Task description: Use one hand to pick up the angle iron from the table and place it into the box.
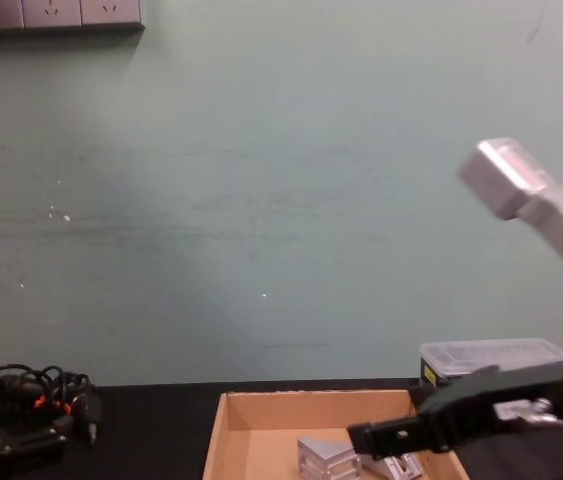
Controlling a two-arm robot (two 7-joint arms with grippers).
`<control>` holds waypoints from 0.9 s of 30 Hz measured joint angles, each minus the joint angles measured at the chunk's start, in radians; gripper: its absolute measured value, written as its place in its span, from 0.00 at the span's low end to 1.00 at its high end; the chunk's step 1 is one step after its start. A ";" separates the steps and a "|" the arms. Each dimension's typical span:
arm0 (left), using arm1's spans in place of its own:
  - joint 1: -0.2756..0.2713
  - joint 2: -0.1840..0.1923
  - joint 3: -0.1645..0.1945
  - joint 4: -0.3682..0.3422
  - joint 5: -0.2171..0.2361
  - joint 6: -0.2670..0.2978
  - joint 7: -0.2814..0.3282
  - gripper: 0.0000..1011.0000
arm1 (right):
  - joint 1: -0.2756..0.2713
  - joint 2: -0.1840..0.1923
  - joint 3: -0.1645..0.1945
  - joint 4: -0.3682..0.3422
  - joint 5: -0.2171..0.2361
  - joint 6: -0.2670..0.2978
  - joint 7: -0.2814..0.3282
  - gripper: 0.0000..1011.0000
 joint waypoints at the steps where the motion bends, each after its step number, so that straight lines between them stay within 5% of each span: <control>1: 0.000 0.000 0.000 0.000 0.000 0.000 0.000 1.00 | -0.029 0.023 0.012 -0.044 0.017 0.006 0.007 0.99; 10: 0.000 0.000 0.000 0.000 0.000 0.000 0.000 1.00 | -0.209 0.156 0.083 -0.258 0.109 0.017 0.037 0.99; 17: 0.000 0.000 0.000 0.000 0.000 0.000 0.000 1.00 | -0.327 0.233 0.115 -0.355 0.158 0.000 0.054 0.99; 27: 0.000 0.000 0.000 0.000 0.000 0.000 0.000 1.00 | -0.396 0.283 0.077 -0.407 0.159 -0.043 0.058 0.99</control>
